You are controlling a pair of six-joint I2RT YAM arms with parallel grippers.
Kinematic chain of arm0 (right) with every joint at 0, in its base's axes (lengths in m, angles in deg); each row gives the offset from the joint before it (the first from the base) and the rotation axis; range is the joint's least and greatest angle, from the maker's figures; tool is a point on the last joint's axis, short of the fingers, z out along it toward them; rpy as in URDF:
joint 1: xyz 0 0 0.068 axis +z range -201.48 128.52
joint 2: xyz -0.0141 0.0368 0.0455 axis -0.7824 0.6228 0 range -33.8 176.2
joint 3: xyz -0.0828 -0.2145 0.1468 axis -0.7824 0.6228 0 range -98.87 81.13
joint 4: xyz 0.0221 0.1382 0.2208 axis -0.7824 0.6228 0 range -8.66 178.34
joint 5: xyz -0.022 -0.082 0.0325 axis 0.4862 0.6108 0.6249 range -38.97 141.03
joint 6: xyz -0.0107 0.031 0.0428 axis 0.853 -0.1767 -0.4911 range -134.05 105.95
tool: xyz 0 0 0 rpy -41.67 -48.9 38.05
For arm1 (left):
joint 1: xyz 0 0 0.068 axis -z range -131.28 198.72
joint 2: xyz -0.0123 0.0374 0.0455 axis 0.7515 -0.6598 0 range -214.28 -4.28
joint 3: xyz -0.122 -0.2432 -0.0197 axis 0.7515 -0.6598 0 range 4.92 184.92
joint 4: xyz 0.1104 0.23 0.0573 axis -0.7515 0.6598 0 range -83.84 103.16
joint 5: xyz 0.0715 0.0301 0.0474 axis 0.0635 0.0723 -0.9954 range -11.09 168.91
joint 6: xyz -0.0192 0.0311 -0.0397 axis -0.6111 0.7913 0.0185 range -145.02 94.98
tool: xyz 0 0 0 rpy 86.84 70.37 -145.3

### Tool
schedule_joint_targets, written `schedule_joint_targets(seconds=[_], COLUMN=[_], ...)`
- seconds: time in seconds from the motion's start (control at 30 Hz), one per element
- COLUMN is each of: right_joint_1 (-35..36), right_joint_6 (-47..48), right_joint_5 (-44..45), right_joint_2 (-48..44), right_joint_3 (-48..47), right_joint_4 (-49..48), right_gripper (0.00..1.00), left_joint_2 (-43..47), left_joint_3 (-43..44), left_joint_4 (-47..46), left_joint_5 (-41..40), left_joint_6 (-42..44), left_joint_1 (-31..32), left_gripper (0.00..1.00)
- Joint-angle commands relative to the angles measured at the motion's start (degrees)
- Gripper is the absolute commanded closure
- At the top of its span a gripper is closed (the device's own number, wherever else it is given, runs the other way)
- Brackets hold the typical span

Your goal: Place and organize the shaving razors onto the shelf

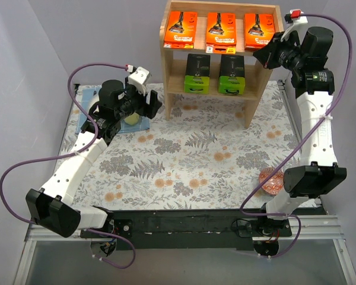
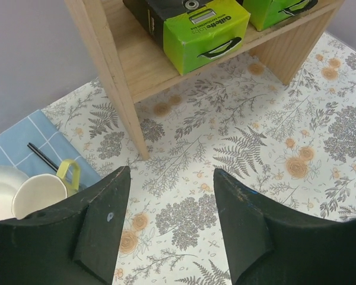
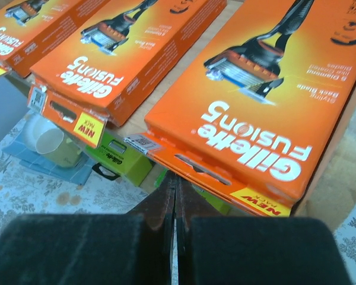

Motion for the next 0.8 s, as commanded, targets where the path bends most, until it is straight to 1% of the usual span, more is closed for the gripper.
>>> schedule_joint_targets(seconds=[0.0,0.03,0.07,0.1,0.13,0.17,0.2,0.23,0.3,0.33,0.37,0.4,0.43,0.5,0.53,0.57,0.63,0.7,0.77], right_joint_1=[-0.30,-0.13,0.13,0.92,2.76,3.90,6.35,7.42,10.66,12.16,13.83,17.50,19.63,24.46,25.18,25.45,25.45,25.45,25.45], right_joint_6=[2.02,3.33,4.04,4.65,5.62,5.63,5.63,5.63,5.54,7.19,9.73,10.71,10.99,9.85,8.80,8.18,7.65,7.82,8.00], right_joint_5=[-5.59,-7.00,-6.41,-4.92,-0.47,3.41,6.75,11.22,14.41,17.48,18.29,19.52,24.40,27.69,31.36,31.83,32.36,32.18,31.75], right_joint_2=[-8.26,-11.93,-13.71,-15.20,-17.05,-17.41,-17.59,-17.33,-18.03,-19.51,-20.13,-20.66,-21.02,-20.58,-20.49,-20.58,-21.02,-21.63,-23.30], right_joint_3=[7.40,9.87,12.07,16.44,17.96,19.19,21.03,22.36,25.60,29.54,30.88,32.03,32.82,32.65,32.48,32.30,31.60,30.55,30.54], right_joint_4=[-4.99,-5.18,-4.48,-3.43,0.67,3.32,5.61,9.98,11.60,11.61,12.13,13.00,13.97,19.59,21.69,24.85,27.68,29.96,30.15], right_gripper=[0.90,0.75,0.52,0.42,0.30,0.02,0.01,0.02,0.02,0.02,0.02,0.01,0.02,0.02,0.01,0.01,0.02,0.01,0.01], left_joint_2=[3.55,3.72,3.99,4.25,4.43,5.04,5.39,5.66,6.62,7.06,7.33,8.11,8.56,9.35,9.96,10.49,11.98,13.04,14.44], left_joint_3=[-0.46,-0.46,-0.64,-0.73,-1.08,-1.86,-2.39,-2.92,-5.12,-5.91,-6.70,-8.10,-8.89,-10.39,-10.66,-11.01,-12.24,-13.20,-14.61], left_joint_4=[-1.32,-1.32,-1.32,-1.41,-1.50,-1.76,-1.94,-2.11,-2.29,-2.38,-2.20,-2.11,-2.03,-1.50,-1.24,-0.89,-0.79,-0.71,-0.36], left_joint_5=[0.40,0.48,0.40,0.40,0.57,0.66,1.09,1.45,2.06,2.85,3.64,4.17,5.13,5.58,5.84,6.02,6.11,6.11,6.02], left_joint_6=[-0.40,-0.23,-0.22,-0.31,-0.57,-1.01,-2.76,-3.82,-6.28,-8.55,-9.53,-10.41,-11.38,-11.56,-11.39,-11.04,-10.42,-9.63,-9.02], left_joint_1=[-0.77,-1.03,-1.29,-1.56,-1.82,-2.61,-3.22,-4.54,-5.86,-6.56,-7.70,-8.15,-8.59,-9.21,-9.29,-9.30,-9.56,-10.00,-10.96], left_gripper=[0.02,0.02,0.02,0.02,0.02,0.02,0.02,0.02,0.02,0.02,0.02,0.02,0.02,0.02,0.02,0.02,0.02,0.02,0.02])
